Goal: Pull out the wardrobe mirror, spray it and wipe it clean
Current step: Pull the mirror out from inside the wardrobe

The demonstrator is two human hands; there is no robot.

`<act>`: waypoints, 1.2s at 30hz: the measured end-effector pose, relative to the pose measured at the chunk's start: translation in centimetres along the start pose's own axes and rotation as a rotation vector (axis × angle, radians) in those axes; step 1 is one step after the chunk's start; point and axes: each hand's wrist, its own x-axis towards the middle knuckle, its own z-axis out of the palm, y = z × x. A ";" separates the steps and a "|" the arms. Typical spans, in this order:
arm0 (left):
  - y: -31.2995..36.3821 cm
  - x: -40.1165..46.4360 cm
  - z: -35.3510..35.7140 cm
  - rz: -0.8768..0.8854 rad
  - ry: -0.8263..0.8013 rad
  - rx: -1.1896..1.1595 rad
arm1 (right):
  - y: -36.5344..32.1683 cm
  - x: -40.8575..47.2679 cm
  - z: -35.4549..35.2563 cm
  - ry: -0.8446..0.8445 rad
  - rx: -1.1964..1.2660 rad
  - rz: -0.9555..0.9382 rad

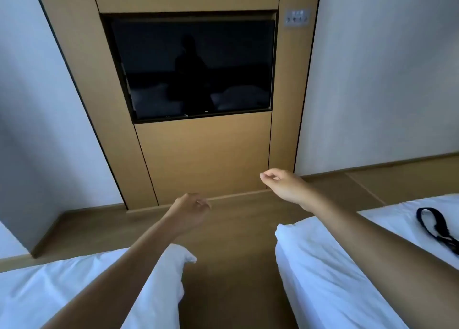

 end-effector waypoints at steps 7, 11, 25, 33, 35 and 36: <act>1.9 13.6 2.4 -0.050 -0.005 -0.088 | 2.0 12.4 -1.3 -0.007 0.035 0.060; 2.2 19.9 3.8 -0.022 -0.044 -0.099 | 4.0 18.0 -1.3 0.005 0.049 0.122; -1.5 44.4 7.9 0.012 -0.278 -0.233 | 10.0 37.3 -0.2 0.110 0.285 0.390; -0.1 58.6 8.9 0.098 -0.460 -0.232 | 12.0 47.0 -1.0 0.357 0.362 0.507; 1.0 61.4 10.0 0.124 -0.494 -0.228 | 13.1 48.9 -1.6 0.399 0.368 0.539; 1.6 63.0 10.7 0.127 -0.514 -0.226 | 13.9 49.8 -2.1 0.416 0.376 0.559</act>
